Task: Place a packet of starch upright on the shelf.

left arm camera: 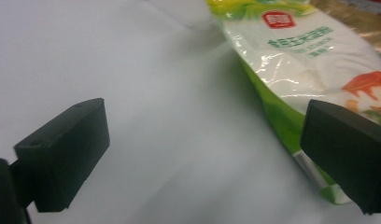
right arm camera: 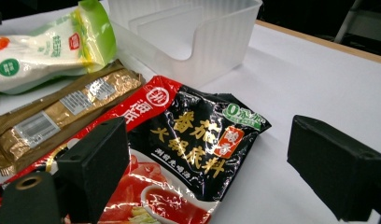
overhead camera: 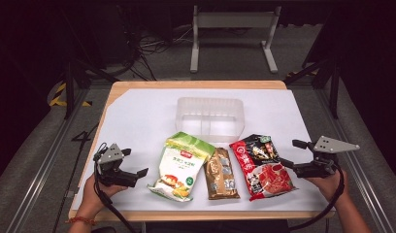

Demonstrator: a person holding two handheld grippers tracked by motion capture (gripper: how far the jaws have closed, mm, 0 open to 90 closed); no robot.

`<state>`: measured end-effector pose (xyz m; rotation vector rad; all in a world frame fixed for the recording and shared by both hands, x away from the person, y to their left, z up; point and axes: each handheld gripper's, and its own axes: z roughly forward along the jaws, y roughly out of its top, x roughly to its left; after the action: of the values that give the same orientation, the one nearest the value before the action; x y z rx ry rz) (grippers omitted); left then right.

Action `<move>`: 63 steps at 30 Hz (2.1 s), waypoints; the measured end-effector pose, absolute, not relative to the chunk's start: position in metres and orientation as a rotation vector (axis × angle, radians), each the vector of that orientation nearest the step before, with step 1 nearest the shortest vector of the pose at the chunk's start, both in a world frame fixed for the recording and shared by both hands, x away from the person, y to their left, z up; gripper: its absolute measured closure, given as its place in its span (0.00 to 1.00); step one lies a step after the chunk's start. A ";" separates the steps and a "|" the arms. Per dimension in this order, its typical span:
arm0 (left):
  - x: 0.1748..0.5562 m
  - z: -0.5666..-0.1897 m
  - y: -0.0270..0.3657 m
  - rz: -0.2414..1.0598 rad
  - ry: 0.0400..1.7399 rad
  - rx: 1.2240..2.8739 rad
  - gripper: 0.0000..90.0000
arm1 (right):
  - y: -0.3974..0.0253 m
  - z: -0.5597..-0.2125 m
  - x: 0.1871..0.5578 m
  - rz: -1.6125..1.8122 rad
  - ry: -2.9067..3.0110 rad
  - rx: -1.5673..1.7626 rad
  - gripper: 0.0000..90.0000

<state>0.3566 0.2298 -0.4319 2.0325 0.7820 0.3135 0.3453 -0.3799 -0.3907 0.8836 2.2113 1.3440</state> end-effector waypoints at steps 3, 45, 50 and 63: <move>0.358 -0.431 0.227 0.289 0.756 2.060 0.07 | -0.377 -0.394 0.345 1.306 2.217 0.862 0.17; 0.436 -0.441 0.133 -0.300 0.578 2.158 0.70 | -0.356 -0.416 0.345 1.200 2.268 0.795 0.21; 0.432 -0.439 0.132 -0.263 0.559 2.155 0.88 | -0.357 -0.417 0.345 1.214 2.263 0.812 0.22; 0.417 -0.431 0.135 -0.142 0.536 2.132 0.96 | -0.365 -0.416 0.340 1.164 2.261 0.817 0.23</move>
<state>0.4167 0.1353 -0.4307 2.1319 0.5359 -0.1416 0.3402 -0.3647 -0.4164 0.8169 2.2610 1.1639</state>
